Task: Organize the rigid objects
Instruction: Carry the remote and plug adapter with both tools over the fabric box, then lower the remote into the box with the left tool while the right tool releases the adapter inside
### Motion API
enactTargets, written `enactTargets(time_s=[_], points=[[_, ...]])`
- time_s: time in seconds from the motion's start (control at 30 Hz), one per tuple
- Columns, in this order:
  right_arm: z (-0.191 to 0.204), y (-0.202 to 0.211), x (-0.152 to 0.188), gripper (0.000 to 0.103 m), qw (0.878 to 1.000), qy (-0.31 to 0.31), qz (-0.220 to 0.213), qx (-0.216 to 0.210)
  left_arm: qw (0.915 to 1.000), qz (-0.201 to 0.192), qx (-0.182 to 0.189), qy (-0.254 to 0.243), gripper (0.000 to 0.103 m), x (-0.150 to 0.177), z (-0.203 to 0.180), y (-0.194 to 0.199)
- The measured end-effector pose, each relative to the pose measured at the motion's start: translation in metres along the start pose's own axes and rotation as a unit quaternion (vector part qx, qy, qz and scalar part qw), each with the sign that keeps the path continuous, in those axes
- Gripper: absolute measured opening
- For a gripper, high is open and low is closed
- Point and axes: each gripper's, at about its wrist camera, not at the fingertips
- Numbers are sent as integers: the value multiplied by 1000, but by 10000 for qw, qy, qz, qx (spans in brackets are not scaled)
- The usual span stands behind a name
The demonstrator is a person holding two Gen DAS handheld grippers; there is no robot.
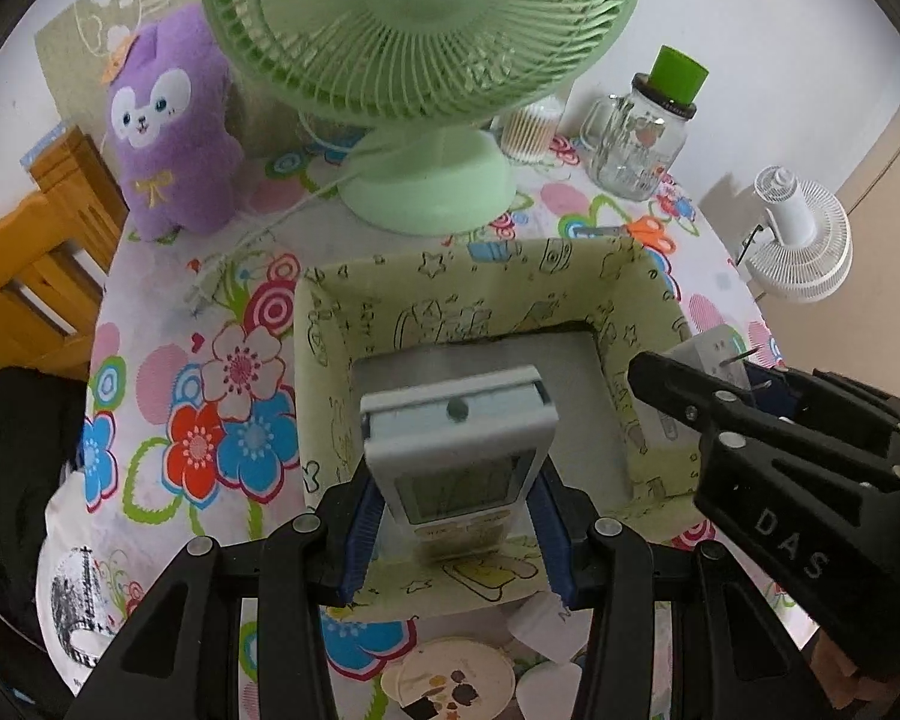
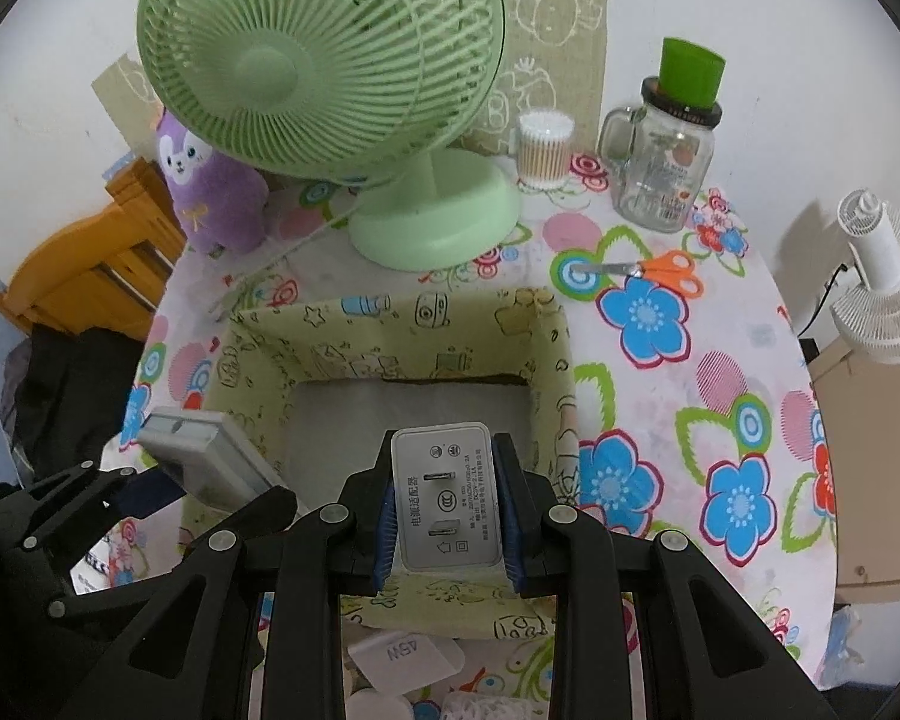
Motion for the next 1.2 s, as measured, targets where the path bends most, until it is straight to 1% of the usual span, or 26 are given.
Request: enactTargets(time_s=[0.13,0.23,0.43,0.5,0.6,0.63,0.67,0.73,0.8,0.83,0.93,1.1,1.2], points=[[1,-11,3,31,9999,-5,131,11,9999,122,-94,-13,46,5,3,-10],[1,-17,4,31,9998,4,191,37,9997,230,-79,33,45,7,5,-17],[0,-29,7,31,9995,15,306,69,9999,155,-52,-14,45,5,4,-18],[1,-30,6,31,9995,17,319,71,9999,134,-71,-82,46,4,2,-18],[0,-32,4,31,9995,-11,312,61,9999,78,-63,-49,46,1,1,-19],[-1,-32,3,31,9995,-12,296,73,10000,59,-75,-28,51,-1,1,-20],[-2,-31,1,31,9996,-24,271,88,10000,34,-90,-8,65,-3,2,-20],[-4,-30,-1,31,9997,-48,226,104,9999,-82,-83,-2,76,-5,2,-18],[-6,-29,-4,31,9997,-65,185,122,9999,-127,-39,-29,79,-7,1,-16],[-7,-29,-5,31,9997,-70,173,126,9999,-140,-38,-36,82,-8,0,-15],[-8,-30,-7,31,9998,-74,140,126,9998,-181,-30,-81,85,-9,-2,-15],[-9,-33,-11,31,9998,-58,75,152,9998,-175,-35,-112,87,-12,-3,-16],[-8,-34,-14,33,9996,-16,41,264,9997,-182,-64,-136,88,-12,-3,-15]])
Point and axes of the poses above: each gripper's, at about its wrist camera, not at the fingertips, and y roughly against the way its jaws point, z to its left, x to its underside, and after that the axes turned 14 degrees about y, right-handed
